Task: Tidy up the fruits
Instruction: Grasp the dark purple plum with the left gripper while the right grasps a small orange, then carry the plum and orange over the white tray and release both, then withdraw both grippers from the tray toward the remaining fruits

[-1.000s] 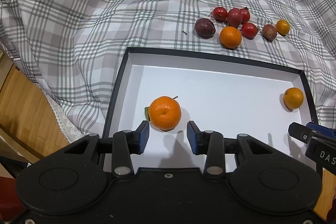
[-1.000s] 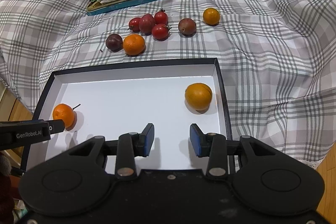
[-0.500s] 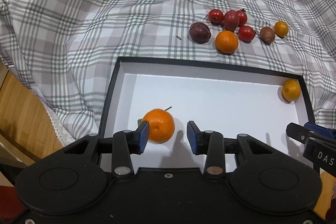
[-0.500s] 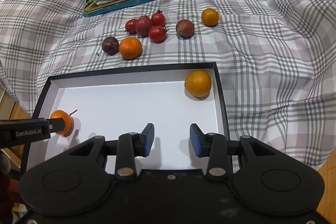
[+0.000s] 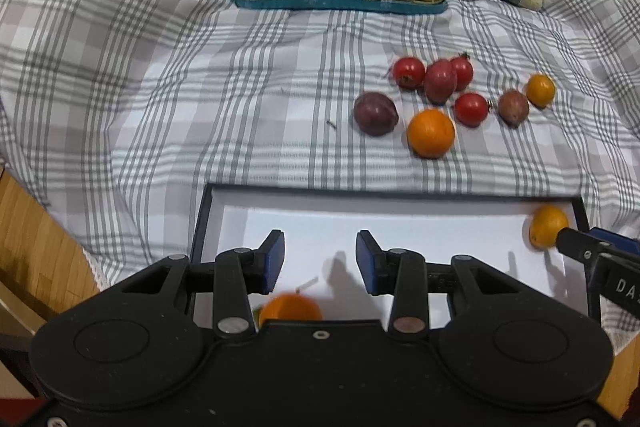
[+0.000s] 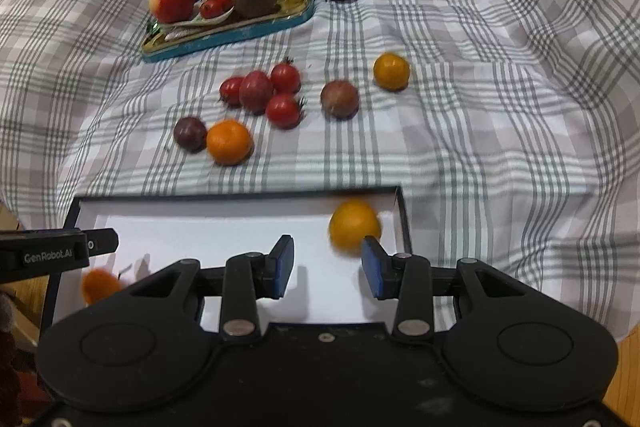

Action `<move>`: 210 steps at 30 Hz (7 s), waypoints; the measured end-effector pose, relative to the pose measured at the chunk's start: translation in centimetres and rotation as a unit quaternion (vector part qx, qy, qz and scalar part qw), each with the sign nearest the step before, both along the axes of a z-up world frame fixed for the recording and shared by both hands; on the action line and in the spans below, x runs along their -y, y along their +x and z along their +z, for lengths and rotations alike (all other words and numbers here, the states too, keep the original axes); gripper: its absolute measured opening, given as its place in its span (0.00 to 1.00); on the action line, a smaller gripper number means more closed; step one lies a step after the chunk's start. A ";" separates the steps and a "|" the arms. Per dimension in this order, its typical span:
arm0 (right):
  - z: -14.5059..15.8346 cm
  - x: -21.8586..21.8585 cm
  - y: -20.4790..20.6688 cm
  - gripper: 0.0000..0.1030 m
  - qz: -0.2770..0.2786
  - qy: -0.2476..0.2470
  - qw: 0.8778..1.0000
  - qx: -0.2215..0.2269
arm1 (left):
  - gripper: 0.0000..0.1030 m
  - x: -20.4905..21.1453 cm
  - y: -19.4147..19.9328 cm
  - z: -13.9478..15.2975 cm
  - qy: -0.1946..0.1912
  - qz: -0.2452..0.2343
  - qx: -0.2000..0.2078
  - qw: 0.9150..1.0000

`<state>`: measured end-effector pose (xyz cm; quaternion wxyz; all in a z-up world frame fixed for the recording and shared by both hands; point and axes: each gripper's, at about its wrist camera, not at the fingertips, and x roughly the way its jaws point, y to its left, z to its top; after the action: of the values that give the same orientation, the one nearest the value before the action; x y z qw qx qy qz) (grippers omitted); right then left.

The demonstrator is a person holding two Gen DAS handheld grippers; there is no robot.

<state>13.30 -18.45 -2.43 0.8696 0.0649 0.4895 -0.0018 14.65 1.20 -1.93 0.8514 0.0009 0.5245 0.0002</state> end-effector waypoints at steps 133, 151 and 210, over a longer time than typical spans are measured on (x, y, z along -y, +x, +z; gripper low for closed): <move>-2.3 -4.4 -2.6 0.40 0.034 0.006 0.998 -0.055 | 0.47 -1.0 -0.1 -2.0 -0.071 -0.036 -0.014 0.997; -1.7 -3.8 -2.8 0.39 0.026 0.012 0.999 -0.039 | 0.46 -0.2 -1.0 -1.2 -0.057 -0.037 -0.004 0.998; 1.0 0.7 -0.5 0.39 -0.007 0.014 1.000 0.025 | 0.46 3.0 -1.4 1.2 -0.037 -0.059 -0.009 0.998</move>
<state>12.85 -19.15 -1.39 0.8806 0.0805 0.4670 0.0004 13.23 -1.82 -0.73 0.8447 0.0005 0.5308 -0.0696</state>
